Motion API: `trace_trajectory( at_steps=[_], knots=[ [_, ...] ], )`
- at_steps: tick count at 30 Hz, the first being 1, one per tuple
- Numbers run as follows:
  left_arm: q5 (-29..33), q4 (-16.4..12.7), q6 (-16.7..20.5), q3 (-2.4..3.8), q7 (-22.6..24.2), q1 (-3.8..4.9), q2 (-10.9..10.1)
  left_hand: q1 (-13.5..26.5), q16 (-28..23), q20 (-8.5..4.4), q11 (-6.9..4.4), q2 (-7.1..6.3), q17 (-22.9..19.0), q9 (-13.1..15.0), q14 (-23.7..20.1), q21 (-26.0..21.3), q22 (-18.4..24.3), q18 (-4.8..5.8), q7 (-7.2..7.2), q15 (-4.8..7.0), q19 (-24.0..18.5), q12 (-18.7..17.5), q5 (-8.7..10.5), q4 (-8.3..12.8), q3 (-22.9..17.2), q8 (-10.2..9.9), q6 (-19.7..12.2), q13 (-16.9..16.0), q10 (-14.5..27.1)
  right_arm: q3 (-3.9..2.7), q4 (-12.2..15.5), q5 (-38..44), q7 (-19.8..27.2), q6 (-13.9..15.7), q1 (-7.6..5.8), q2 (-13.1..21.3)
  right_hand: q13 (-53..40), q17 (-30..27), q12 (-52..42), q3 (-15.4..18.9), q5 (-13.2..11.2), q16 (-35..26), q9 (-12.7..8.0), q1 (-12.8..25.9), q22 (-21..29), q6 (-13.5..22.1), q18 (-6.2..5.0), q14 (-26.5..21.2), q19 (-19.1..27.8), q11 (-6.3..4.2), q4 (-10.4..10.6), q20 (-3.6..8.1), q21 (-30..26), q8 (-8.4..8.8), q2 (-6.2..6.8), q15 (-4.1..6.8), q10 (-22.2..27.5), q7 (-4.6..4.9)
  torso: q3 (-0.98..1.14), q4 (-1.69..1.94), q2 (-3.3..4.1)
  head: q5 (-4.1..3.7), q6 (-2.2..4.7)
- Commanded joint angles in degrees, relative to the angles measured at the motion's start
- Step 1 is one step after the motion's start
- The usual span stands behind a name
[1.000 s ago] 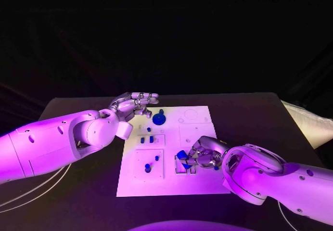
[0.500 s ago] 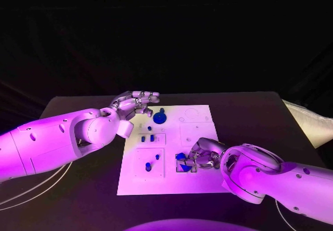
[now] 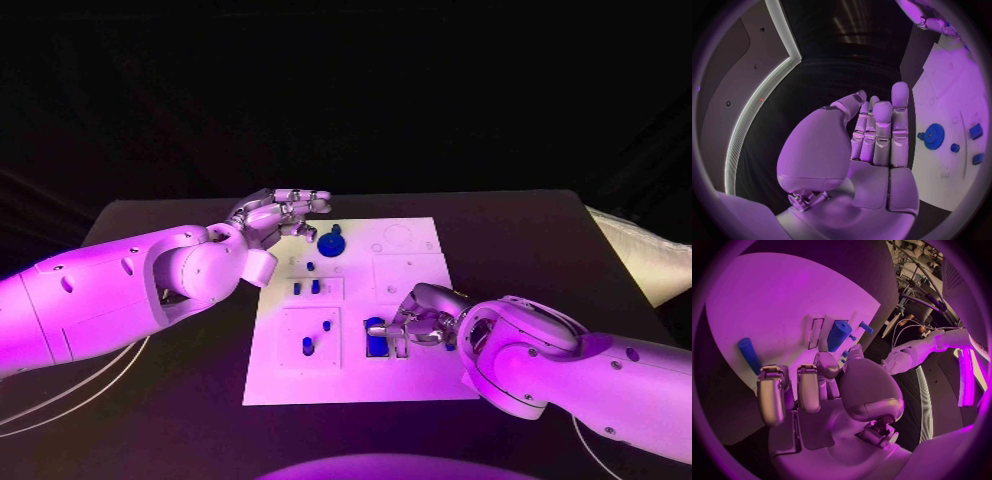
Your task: Assemble the parts on the task board
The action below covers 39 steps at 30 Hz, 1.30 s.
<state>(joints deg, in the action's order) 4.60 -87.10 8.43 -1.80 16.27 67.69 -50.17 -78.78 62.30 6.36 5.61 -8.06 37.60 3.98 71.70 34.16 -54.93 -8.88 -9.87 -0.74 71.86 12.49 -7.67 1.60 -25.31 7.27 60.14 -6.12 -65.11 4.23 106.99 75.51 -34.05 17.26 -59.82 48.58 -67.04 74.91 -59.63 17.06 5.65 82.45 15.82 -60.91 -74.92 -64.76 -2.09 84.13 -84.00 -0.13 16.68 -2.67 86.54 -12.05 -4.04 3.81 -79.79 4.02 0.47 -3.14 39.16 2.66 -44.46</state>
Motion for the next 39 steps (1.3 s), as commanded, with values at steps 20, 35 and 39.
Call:
trace_trajectory(
  at_steps=[20,35,39],
  knots=[
    [0.2,-0.1,-1.0,0.03,0.3,0.00,0.0,0.2,-0.1,-0.06,0.01,0.53,-0.1,-0.1,-0.5,-0.2,0.1,-1.12,-0.08,0.02,-0.5,0.3,-0.03,0.0,0.3,0.4,-0.4,-0.1,0.4,-0.02,0.5,5.4,-0.4,-0.8,0.04,-0.1,-0.7,2.7,0.3,-5.2,2.2,-0.3,2.5,-17.5,-8.3,-0.2,0.31,3.6,-1.3,-0.72,-9.4,0.54,-0.3,0.08,-0.69,0.62,0.0,-0.51,0.03,-0.03,-0.02,0.06,-0.45],
    [0.2,0.2,-0.9,0.03,0.3,-0.03,0.0,0.2,-0.1,-0.04,0.02,0.56,-0.1,-0.1,-0.5,-0.4,0.2,-1.14,-0.09,0.00,-0.5,0.3,-0.05,0.0,0.3,0.4,-0.5,-0.1,0.5,-0.11,4.9,1.7,3.1,2.9,-2.11,9.0,0.2,1.9,2.5,-6.1,8.6,-0.9,2.1,-17.4,-7.5,2.5,0.11,3.4,-0.7,0.07,-9.3,0.19,-0.8,2.43,-1.06,0.06,1.0,0.56,0.02,-0.28,-0.16,-0.60,-0.02],
    [0.2,0.1,-0.9,0.03,0.4,-0.05,0.1,0.2,-0.1,-0.04,0.02,0.56,-0.1,-0.1,-0.5,-0.4,0.2,-1.14,-0.09,0.00,-0.5,0.3,-0.05,0.0,0.3,0.4,-0.5,-0.1,0.5,-0.11,5.4,2.9,3.2,0.8,-2.95,12.4,1.2,1.8,4.1,-6.9,9.2,-1.0,1.4,-18.7,-7.3,3.6,0.06,3.4,-0.5,0.51,-10.0,-0.12,-0.9,3.74,-1.09,-0.31,1.8,1.13,0.10,-0.25,-0.14,-0.95,0.23]
  ],
)
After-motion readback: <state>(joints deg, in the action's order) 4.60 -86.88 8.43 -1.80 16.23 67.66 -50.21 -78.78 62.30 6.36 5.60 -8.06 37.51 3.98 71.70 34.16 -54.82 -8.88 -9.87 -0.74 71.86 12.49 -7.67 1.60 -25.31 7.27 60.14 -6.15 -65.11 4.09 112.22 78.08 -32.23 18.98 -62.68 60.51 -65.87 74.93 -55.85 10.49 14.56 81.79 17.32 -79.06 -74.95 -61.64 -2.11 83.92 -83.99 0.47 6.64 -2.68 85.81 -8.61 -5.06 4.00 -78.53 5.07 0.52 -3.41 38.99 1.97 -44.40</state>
